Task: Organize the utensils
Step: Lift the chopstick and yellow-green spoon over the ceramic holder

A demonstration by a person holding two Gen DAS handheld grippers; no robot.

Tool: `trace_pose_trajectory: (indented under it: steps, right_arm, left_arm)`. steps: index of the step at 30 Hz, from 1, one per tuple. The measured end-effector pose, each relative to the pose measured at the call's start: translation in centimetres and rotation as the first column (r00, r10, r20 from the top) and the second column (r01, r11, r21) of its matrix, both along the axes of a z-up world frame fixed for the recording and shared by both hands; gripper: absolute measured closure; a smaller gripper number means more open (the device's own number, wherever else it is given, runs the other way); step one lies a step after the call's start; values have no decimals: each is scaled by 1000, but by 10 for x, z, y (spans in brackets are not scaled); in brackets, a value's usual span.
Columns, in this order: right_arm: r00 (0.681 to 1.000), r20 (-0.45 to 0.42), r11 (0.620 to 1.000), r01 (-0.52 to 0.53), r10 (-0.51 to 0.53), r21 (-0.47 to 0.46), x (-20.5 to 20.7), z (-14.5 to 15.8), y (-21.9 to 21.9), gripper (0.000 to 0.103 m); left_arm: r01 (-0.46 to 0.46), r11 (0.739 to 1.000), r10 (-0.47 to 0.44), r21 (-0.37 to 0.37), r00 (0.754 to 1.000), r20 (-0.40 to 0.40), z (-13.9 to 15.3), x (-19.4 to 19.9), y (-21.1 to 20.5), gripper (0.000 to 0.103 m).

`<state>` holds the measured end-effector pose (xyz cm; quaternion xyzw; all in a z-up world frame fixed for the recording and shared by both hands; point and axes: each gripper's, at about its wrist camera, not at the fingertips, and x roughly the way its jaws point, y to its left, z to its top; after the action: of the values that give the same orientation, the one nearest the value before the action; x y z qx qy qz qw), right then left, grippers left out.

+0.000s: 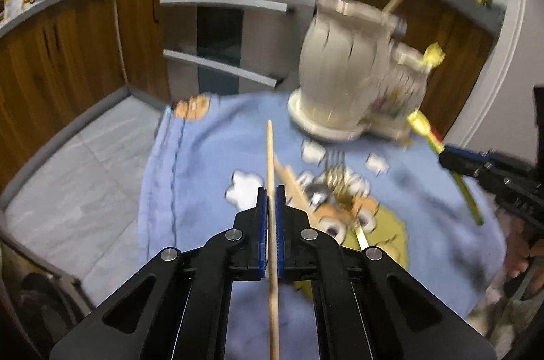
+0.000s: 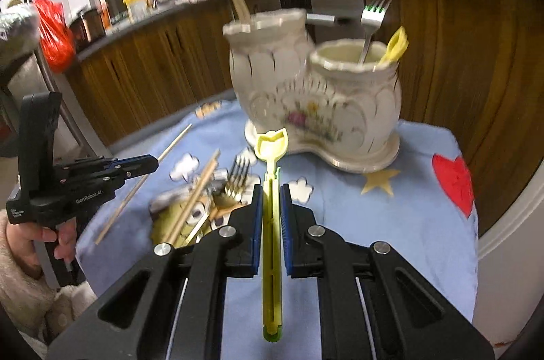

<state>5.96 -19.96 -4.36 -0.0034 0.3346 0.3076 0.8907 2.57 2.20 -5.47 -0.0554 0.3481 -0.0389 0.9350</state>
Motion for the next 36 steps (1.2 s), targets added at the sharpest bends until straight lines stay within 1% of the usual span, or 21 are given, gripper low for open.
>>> trace_pose_trajectory:
  steps: [2, 4, 6, 8, 10, 12, 16, 17, 18, 21, 23, 26, 30, 31, 34, 36]
  right_arm:
    - [999, 31, 999, 6, -7, 37, 0, 7, -2, 93]
    - [998, 57, 997, 12, -16, 82, 0, 16, -8, 93]
    - [995, 97, 992, 20, -32, 122, -1, 25, -12, 93]
    - [989, 139, 988, 26, -48, 155, 2, 34, -18, 93]
    - [981, 179, 981, 39, -74, 192, 7, 47, -21, 93]
    - [975, 201, 969, 46, -97, 244, 20, 62, -27, 93]
    - [973, 178, 940, 83, -149, 330, 52, 80, -37, 93]
    - [972, 169, 931, 97, -165, 352, 61, 82, -39, 93]
    - [970, 165, 923, 109, -180, 370, 70, 84, -41, 93]
    - [963, 162, 908, 136, -215, 396, 90, 87, -40, 93]
    - [965, 146, 902, 142, -219, 408, 103, 85, -39, 93]
    - [963, 151, 900, 145, -224, 412, 116, 83, -35, 93]
    - [963, 148, 903, 150, -227, 403, 129, 73, -29, 93]
    - [963, 147, 905, 152, -226, 397, 130, 69, -27, 93]
    - [963, 155, 915, 149, -221, 375, 131, 60, -22, 93]
    - [962, 164, 919, 147, -219, 366, 131, 55, -20, 93]
  left_arm:
    - [9, 999, -6, -32, 996, 88, 14, -5, 2, 98]
    - [14, 998, -3, -62, 984, 179, 27, -11, 3, 98]
    - [5, 998, 11, -70, 975, 223, 34, -10, 2, 98]
    - [9, 995, 19, -100, 959, 282, 46, -6, 3, 98]
    - [30, 991, 17, -127, 936, 353, 63, 1, 1, 98]
    - [52, 990, 6, -129, 911, 412, 83, 11, -7, 98]
    - [109, 985, -30, -134, 872, 489, 113, 37, -21, 98]
    - [126, 982, -37, -141, 858, 512, 121, 47, -25, 98]
    - [137, 980, -41, -147, 853, 520, 125, 52, -26, 98]
    - [169, 969, -41, -179, 827, 561, 134, 73, -31, 98]
    - [177, 968, -41, -179, 814, 579, 137, 83, -36, 98]
    - [175, 971, -41, -166, 799, 600, 139, 103, -42, 98]
    - [162, 975, -37, -155, 797, 603, 134, 126, -46, 98]
    - [150, 979, -36, -138, 795, 606, 132, 129, -48, 98]
    - [136, 985, -43, -103, 782, 622, 126, 135, -53, 98]
    - [132, 987, -43, -93, 772, 634, 123, 138, -53, 98]
